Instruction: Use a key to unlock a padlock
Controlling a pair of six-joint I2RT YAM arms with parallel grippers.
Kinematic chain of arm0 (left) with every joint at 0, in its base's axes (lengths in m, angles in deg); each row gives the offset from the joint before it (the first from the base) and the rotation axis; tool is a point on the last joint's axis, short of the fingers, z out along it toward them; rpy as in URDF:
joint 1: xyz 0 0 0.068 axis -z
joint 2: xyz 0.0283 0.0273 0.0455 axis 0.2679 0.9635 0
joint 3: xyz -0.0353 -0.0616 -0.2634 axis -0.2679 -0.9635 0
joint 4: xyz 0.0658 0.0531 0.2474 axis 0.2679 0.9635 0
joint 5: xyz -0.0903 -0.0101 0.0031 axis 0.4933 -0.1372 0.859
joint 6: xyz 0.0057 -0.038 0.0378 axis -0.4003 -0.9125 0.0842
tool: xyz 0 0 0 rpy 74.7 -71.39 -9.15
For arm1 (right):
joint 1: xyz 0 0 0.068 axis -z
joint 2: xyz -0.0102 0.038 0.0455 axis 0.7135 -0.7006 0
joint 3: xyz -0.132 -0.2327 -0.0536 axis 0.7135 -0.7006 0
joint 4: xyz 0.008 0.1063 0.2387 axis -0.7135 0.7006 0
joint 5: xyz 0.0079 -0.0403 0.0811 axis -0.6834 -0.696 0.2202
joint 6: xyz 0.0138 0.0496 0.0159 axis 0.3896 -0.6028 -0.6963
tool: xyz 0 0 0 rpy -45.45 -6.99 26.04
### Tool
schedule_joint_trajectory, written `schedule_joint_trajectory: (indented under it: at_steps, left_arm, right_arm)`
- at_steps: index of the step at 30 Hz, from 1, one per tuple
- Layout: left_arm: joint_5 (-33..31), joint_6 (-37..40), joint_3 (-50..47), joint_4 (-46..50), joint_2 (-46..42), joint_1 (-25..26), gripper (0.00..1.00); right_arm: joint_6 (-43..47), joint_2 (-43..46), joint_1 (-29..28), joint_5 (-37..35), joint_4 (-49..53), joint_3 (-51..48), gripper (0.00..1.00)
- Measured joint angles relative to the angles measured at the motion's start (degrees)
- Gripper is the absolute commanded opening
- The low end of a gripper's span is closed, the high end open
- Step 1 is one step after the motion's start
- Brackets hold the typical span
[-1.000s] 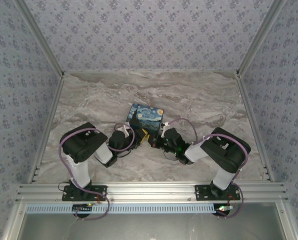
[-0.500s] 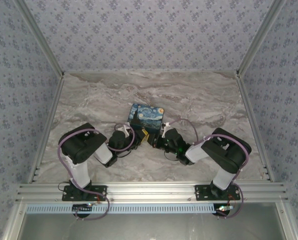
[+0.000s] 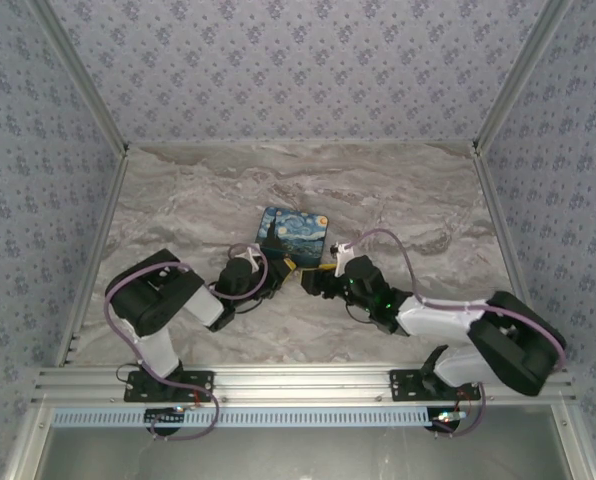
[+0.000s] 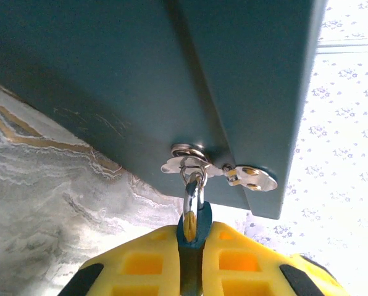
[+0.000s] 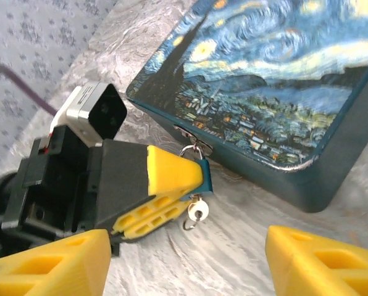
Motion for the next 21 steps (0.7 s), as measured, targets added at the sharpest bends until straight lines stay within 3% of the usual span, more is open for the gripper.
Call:
schedule_joint_trajectory:
  at_steps: [4,8,10,21]
  left_arm:
    - [0.26,-0.35,1.11,5.4,-3.13,0.0,0.06]
    - [0.35,-0.61,2.29,11.74,-6.82,0.0,0.07]
    - [0.48,-0.61,3.21,15.45,-8.79,0.0,0.07]
    - [0.7,-2.1,4.7,24.92,-13.14,-0.07,0.03]
  right_arm:
    - [10.95,6.99,-0.79,-2.27,5.64,0.0,0.91]
    - [21.62,12.31,-1.57,-4.57,7.8,-0.02,0.94]
    - [27.02,14.1,-2.16,-5.57,8.31,-0.02,1.0]
    - [54.31,11.17,-11.45,-19.23,6.47,-1.51,0.98]
